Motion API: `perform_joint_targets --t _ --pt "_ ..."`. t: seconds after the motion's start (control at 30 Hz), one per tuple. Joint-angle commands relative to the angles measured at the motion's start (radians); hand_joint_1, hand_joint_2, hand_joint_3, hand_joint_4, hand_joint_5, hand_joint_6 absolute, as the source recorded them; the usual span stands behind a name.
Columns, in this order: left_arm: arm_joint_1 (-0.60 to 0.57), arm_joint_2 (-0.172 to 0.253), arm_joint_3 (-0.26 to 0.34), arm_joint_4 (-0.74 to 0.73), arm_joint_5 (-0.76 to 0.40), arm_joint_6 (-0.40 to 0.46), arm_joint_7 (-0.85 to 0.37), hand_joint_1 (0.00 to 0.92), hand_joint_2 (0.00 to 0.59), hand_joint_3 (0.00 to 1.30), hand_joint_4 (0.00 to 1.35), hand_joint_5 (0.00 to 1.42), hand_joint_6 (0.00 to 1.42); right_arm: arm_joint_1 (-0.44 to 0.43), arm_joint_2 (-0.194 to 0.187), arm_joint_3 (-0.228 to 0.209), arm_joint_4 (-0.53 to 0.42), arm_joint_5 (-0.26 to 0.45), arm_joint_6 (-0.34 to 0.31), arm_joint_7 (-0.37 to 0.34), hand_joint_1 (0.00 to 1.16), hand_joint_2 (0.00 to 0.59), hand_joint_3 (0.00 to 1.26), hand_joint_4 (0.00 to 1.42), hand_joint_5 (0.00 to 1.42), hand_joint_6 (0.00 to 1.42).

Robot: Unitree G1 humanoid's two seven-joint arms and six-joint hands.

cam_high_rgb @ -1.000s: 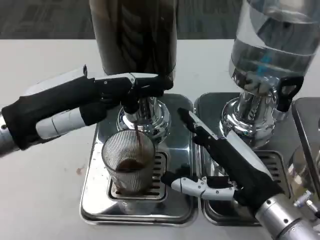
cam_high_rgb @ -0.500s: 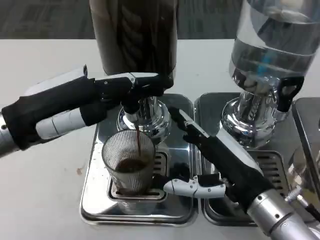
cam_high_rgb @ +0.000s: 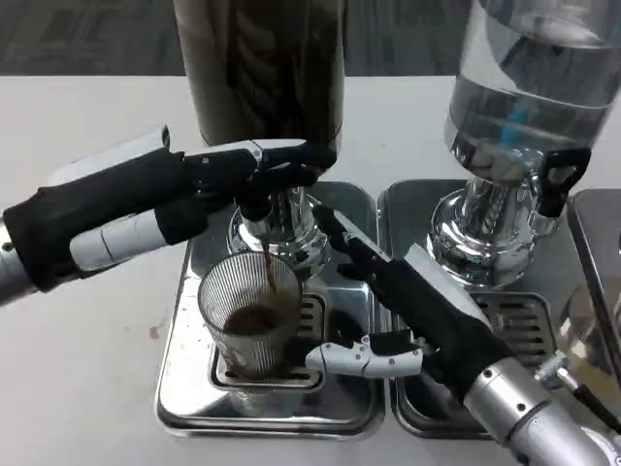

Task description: Grasp the cup under the faucet to collect the drink, then remove the cup.

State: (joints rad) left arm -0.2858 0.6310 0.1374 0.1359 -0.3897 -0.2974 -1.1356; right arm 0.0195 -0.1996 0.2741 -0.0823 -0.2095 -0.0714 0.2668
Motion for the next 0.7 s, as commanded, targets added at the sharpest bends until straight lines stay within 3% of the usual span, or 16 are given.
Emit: perform_joint_targets --t 0.03,0.27,0.37,0.7 --pt "0.018 0.019 -0.013 -0.018 0.004 0.009 -0.015 0.000 0.049 0.14 0.03 0.08 0.06 -0.028 0.015 0.010 0.037 0.018 -0.025 0.009 0.85 0.131 0.00 0.00 0.00 0.08" --pt "0.029 0.028 -0.008 -0.030 0.002 0.012 -0.010 0.000 0.049 0.14 0.03 0.08 0.06 -0.044 0.028 0.024 0.063 0.020 -0.039 0.016 0.82 0.106 0.01 0.00 0.00 0.08" --pt "0.032 0.031 -0.008 -0.031 0.001 0.015 -0.007 0.000 0.049 0.13 0.02 0.07 0.06 -0.052 0.031 0.027 0.075 0.028 -0.042 0.026 0.89 0.104 0.00 0.00 0.00 0.08" --pt "0.040 0.034 0.009 -0.038 -0.006 0.017 0.013 0.000 0.049 0.13 0.02 0.07 0.06 -0.064 0.045 0.033 0.086 0.031 -0.046 0.022 0.95 0.101 0.00 0.00 0.00 0.10"
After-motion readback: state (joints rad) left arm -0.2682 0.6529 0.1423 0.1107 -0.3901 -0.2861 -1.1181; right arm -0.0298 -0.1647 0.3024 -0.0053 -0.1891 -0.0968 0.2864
